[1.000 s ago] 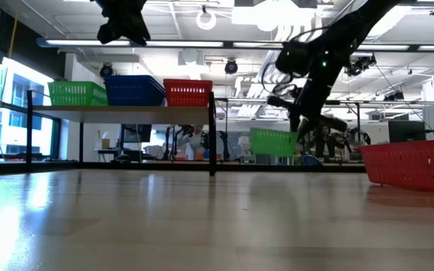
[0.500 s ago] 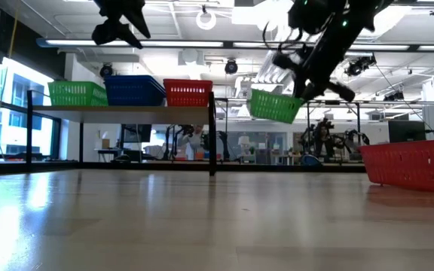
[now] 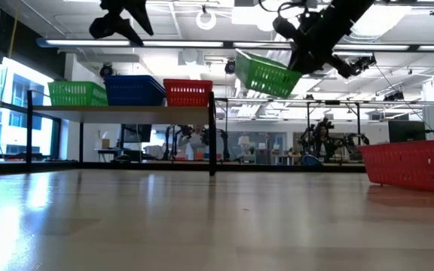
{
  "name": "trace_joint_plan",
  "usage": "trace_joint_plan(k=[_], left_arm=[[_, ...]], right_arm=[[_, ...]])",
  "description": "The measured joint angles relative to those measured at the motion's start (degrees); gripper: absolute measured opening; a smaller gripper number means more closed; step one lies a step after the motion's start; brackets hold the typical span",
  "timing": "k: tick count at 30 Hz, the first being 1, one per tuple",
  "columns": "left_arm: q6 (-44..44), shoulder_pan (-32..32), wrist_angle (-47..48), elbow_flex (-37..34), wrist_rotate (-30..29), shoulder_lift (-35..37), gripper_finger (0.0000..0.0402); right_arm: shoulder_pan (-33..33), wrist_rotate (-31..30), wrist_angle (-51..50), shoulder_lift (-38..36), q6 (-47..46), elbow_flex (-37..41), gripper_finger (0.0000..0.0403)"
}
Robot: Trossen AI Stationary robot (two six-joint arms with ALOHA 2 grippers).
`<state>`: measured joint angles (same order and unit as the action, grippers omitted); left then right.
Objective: Stack baskets on shelf by color
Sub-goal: Stack the top green bin on top of the green bin on the shelf
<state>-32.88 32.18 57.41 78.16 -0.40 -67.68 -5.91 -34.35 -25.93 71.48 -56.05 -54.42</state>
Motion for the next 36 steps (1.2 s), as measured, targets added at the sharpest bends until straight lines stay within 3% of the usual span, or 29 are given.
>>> trace_joint_plan(k=[15, 36], left_arm=[[-14.0, -9.4, -0.6, 0.0, -14.4, 0.0, 0.016], [-22.8, -20.2, -1.3, 0.1, -21.4, -5.3, 0.016]], right_arm=[[4.2, -5.8, 0.7, 1.3, 8.0, -7.1, 0.0], [7.9, -6.2, 0.1, 16.1, 12.9, -19.0, 0.0]])
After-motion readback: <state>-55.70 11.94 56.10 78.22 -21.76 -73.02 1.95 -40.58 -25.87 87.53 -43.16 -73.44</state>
